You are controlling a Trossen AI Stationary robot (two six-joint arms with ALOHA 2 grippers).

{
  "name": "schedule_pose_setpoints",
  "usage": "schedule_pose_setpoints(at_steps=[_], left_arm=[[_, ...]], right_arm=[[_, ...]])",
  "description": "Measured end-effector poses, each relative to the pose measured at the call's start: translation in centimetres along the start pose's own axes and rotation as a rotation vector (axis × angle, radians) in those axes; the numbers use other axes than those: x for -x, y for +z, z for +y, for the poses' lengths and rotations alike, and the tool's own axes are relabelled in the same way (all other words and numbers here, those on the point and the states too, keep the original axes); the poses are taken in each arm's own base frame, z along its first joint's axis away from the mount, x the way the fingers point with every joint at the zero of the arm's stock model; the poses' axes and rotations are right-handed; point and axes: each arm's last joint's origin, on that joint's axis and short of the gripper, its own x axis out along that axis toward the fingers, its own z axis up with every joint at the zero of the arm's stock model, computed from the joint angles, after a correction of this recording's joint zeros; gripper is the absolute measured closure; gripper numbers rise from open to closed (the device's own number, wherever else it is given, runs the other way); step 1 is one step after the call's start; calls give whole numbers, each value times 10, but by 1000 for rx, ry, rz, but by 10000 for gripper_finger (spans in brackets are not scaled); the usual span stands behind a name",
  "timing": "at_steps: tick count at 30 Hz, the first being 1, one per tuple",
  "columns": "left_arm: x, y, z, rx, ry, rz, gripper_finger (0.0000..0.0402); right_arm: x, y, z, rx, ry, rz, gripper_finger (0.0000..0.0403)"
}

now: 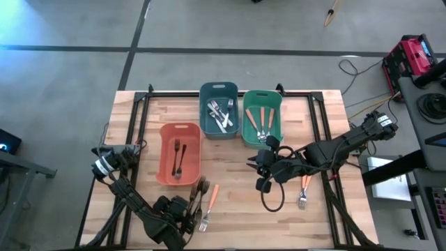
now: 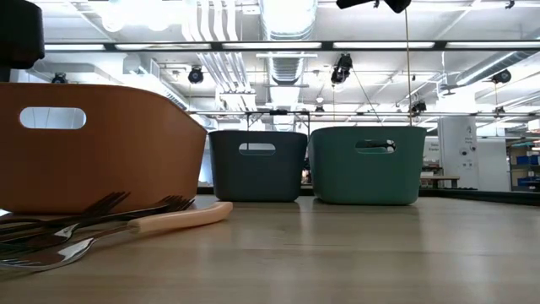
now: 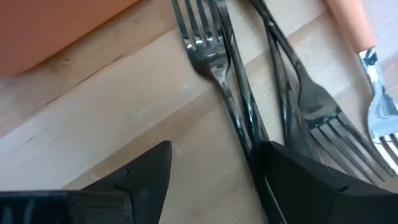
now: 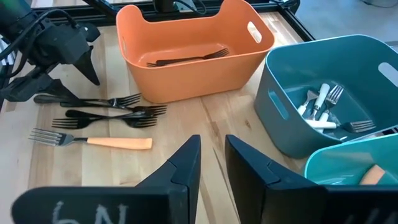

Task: Sort silverware by color (type)
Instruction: Put the black fork into the orange bin

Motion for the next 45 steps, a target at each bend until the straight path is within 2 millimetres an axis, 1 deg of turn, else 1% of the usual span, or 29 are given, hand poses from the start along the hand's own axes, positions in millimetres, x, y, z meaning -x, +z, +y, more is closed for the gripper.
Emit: schedule_pose_setpoints(at_steps=[15,23,34,40,45], left_arm=[[2,-1,3,-57,43,50,198],[5,-1,6,-66,51,66,201],[9,-6,9,-89,63,83,203],[11,-9,16,-106,112,89,227],[12,-11,16,-103,107,94,256]], right_arm=[[-1,-1,0,1,-1,2,331],[-1,-2,0,-2,-1,3,339],[-1,-2,0,-3,0,1,330],[-1,-1,1,-9,3,-7,338],[-1,-1,1,-9,4,-7,338]])
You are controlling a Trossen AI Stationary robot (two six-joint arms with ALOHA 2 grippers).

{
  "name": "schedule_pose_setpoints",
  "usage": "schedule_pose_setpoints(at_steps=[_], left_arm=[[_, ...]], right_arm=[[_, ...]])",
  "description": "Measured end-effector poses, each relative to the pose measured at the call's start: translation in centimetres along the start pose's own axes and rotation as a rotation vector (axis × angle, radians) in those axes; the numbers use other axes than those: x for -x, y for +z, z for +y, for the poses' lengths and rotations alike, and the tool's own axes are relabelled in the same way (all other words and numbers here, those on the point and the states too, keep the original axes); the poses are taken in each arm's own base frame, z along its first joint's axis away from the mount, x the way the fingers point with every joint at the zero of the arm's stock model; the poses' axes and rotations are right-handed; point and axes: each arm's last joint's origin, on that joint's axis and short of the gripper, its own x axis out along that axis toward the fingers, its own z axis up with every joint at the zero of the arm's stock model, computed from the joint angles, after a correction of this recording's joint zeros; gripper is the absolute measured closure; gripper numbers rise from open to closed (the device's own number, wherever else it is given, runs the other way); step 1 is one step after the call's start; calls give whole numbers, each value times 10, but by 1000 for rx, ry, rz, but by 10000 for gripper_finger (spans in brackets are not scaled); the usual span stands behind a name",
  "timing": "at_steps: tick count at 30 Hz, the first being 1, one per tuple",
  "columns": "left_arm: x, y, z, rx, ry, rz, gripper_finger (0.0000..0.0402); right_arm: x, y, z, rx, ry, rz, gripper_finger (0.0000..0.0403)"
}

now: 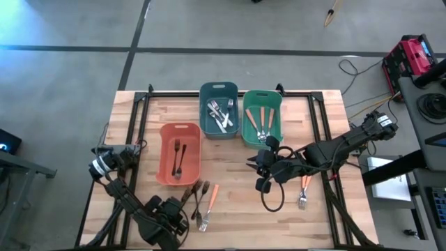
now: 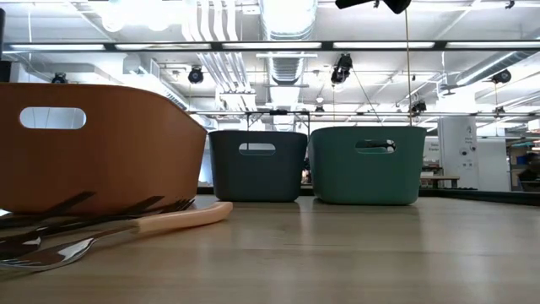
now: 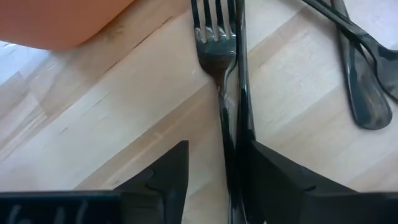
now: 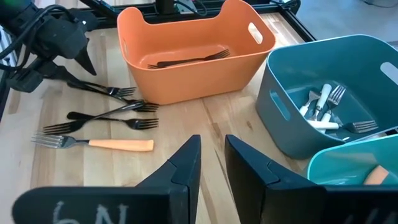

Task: Sort silverware by color (type)
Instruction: Put the black fork into the orange bin

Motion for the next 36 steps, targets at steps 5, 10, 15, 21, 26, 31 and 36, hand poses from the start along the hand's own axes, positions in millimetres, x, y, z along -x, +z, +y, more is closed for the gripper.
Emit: schedule_pose_setpoints(at_steps=[5,10,15,21,26,31,36], left_arm=[[1,-3,-5,-11,-60,14,278],[2,-3,-9,-19,-103,1,273],[2,-3,-8,-22,-101,-3,244],[12,-7,0,-52,-91,-6,223],[22,-19,11,-161,-85,-68,231],[31,-37,17,-241,-188,-253,243],[33,-52,21,-261,-280,-444,249]], right_arm=[[0,0,0,0,0,0,331],[0,0,0,0,0,0,328],[0,0,0,-3,0,0,331],[0,0,0,-4,1,0,333],[0,-1,0,-3,0,1,328],[-4,-7,0,7,-6,16,331],[-7,-13,-1,17,-12,30,338]])
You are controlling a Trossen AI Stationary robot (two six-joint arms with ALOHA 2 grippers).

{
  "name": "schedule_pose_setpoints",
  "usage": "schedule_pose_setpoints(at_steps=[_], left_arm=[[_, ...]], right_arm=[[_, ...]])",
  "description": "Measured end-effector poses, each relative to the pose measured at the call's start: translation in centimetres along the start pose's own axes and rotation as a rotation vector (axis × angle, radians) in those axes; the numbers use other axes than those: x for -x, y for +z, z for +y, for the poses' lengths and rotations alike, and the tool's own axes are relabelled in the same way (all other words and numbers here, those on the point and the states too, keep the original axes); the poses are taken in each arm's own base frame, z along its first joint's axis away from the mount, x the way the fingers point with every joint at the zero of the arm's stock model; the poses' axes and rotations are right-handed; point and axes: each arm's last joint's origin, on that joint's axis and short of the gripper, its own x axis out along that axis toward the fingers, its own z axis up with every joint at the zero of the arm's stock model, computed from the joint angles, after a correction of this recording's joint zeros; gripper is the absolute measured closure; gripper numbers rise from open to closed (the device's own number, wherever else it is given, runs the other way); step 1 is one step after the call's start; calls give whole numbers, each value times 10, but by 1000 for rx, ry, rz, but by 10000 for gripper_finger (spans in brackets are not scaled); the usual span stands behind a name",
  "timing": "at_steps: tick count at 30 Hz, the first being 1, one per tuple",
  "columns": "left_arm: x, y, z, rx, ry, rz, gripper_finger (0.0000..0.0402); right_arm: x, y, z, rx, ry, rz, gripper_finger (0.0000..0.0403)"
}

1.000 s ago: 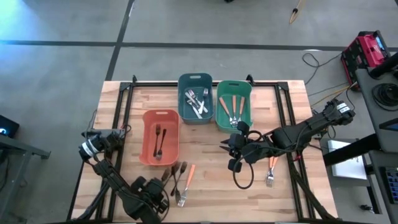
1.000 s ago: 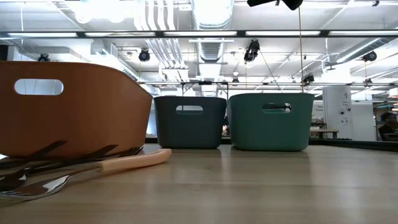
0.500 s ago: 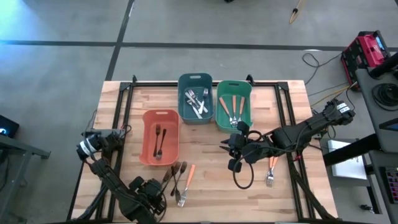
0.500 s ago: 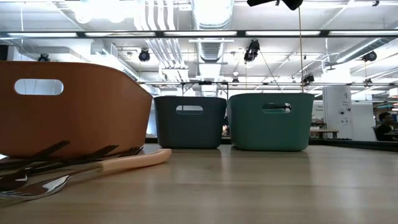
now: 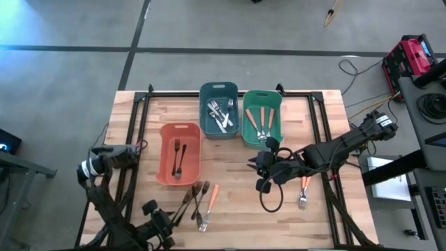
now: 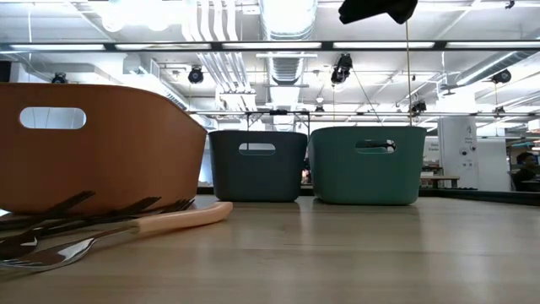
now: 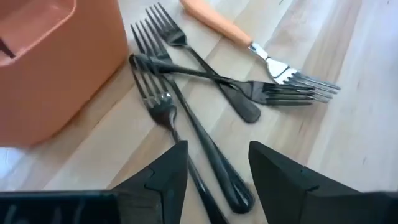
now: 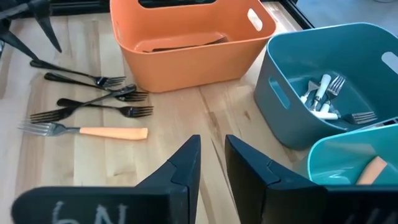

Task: Sort silverware by color (type)
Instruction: Put the black fork into the orange bin

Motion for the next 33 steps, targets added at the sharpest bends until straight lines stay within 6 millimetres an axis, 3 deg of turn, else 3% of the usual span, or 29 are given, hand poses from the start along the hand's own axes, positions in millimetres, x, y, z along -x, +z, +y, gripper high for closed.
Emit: schedule_pose_setpoints(at_steps=[11,22,33], left_arm=[[-30,-30,13,52,12,-8,249],[-41,-39,25,93,37,-10,251],[-43,-41,28,98,28,-10,337]], right_arm=[[-3,-3,1,3,3,-8,339],[-3,-3,1,1,4,-12,332],[-3,-2,1,-1,6,-17,337]])
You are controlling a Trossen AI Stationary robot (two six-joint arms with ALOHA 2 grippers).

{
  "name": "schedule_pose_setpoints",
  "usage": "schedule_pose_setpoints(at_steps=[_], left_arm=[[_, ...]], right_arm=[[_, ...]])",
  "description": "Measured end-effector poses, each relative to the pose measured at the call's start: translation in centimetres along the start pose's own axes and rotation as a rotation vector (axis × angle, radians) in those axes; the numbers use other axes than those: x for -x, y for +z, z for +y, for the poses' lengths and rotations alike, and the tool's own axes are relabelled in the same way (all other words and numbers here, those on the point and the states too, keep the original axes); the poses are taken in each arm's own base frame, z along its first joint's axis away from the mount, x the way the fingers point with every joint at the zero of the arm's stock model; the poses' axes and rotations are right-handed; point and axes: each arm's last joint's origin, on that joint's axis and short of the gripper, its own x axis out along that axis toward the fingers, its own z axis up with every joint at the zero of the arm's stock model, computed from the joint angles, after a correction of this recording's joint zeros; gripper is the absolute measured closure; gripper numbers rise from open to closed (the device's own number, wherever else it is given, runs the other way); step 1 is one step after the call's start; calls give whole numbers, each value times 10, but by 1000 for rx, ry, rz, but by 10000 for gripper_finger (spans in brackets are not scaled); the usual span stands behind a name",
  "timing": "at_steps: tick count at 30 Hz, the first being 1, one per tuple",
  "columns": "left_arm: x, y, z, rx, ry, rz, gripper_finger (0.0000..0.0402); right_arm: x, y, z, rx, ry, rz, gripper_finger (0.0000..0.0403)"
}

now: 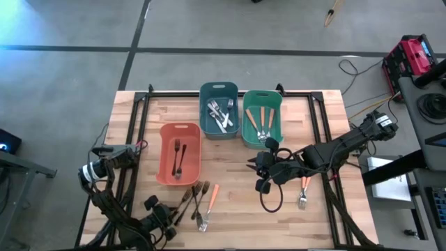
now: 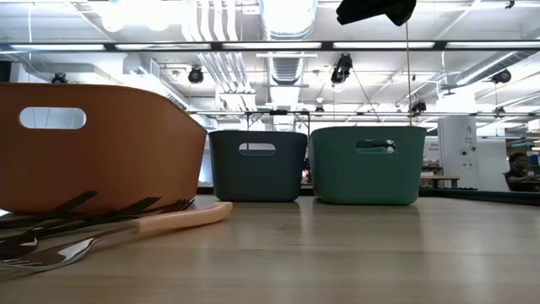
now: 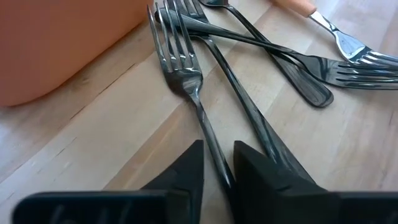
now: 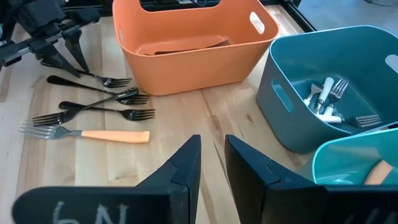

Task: Sort silverware by color (type)
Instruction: Put the black fork into the orange bin

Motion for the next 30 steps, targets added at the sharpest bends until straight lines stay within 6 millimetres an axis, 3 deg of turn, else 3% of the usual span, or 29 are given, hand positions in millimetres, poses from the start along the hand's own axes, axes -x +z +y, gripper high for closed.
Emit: schedule_pose_setpoints(at_steps=[7,20,30], left_arm=[[1,0,-1,6,1,9,395],[1,2,-3,35,-7,-28,399],[17,16,-14,-13,25,-66,401]], right_arm=[[0,0,0,-1,0,0,330],[0,0,0,-1,0,0,337],[0,0,0,0,0,0,336]])
